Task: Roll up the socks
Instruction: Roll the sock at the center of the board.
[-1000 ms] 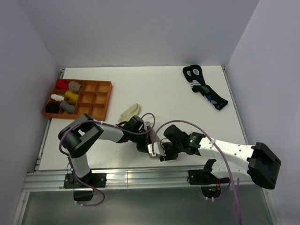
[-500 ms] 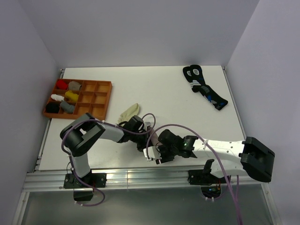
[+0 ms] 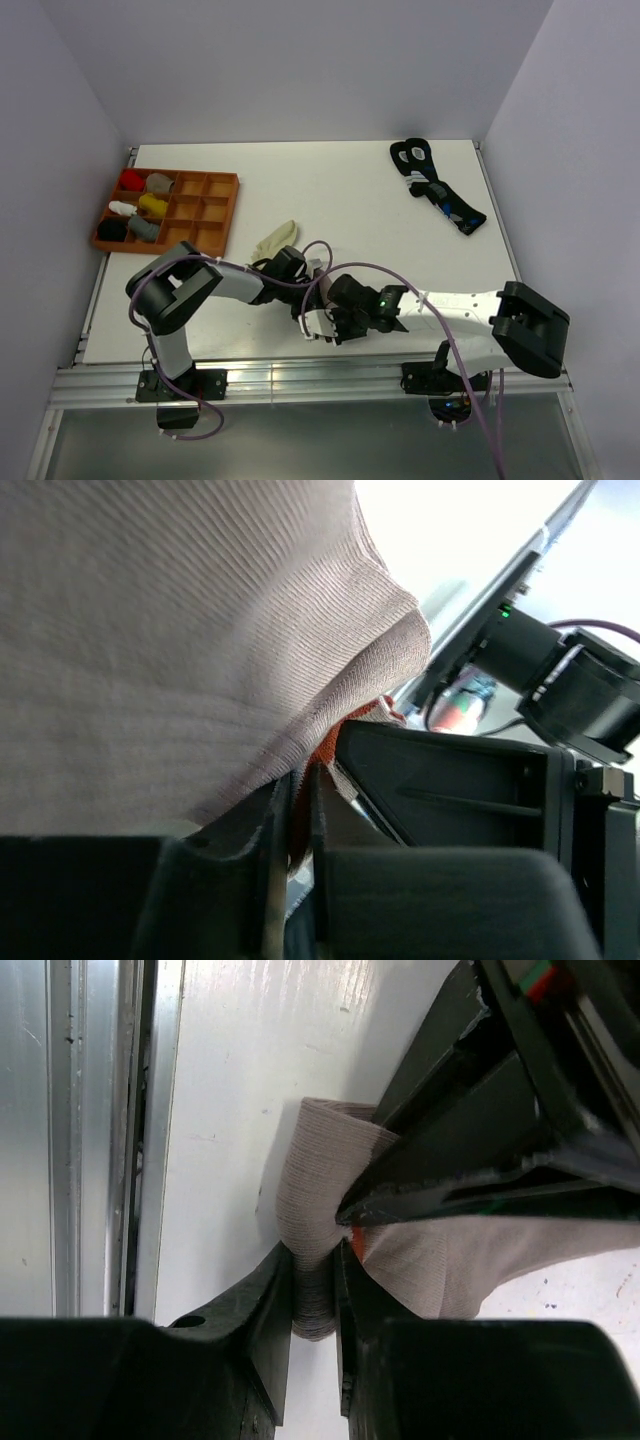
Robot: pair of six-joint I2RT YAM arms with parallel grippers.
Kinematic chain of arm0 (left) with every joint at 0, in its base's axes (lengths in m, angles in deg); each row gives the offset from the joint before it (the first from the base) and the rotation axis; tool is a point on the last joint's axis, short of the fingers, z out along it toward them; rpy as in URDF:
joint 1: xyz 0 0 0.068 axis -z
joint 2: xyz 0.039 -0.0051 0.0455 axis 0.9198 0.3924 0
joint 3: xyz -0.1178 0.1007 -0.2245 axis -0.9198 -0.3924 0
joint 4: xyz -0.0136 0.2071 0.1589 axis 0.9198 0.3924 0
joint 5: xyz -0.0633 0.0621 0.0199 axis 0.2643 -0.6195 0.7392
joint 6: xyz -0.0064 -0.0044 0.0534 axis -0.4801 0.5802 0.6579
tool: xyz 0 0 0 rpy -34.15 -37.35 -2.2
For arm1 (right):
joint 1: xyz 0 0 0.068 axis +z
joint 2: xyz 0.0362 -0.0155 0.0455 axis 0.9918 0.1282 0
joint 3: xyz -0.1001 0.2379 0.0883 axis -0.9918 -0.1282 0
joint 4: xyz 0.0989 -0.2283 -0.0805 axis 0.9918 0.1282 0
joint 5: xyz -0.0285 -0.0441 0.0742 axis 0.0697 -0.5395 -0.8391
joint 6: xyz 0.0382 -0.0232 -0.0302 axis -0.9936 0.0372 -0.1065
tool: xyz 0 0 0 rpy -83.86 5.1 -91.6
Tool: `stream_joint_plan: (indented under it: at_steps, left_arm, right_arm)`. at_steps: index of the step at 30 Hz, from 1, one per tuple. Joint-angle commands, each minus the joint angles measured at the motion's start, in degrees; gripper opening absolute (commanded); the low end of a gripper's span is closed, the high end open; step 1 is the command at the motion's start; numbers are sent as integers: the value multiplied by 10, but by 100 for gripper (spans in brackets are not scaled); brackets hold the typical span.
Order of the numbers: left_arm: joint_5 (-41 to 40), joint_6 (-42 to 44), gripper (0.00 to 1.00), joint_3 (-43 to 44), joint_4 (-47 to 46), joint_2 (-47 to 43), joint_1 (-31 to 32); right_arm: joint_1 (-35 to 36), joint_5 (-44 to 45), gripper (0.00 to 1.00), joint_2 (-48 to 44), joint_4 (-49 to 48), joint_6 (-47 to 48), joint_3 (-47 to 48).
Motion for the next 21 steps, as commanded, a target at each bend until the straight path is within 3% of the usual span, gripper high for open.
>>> stream_joint_plan:
  at_steps: [1, 6, 10, 21]
  left_arm:
    - [-98, 72, 17, 14, 67, -29, 3]
    - [-180, 74, 32, -8, 31, -108, 0]
    - [-221, 47, 36, -38, 1, -147, -4]
    - [-357, -20, 27, -180, -58, -273, -15]
  right_arm:
    - [0, -33, 11, 49, 61, -7, 20]
    - [-10, -59, 8, 76, 104, -4, 45]
    - [-35, -81, 8, 90, 138, 0, 60]
    - [-105, -164, 8, 179, 274, 45, 168]
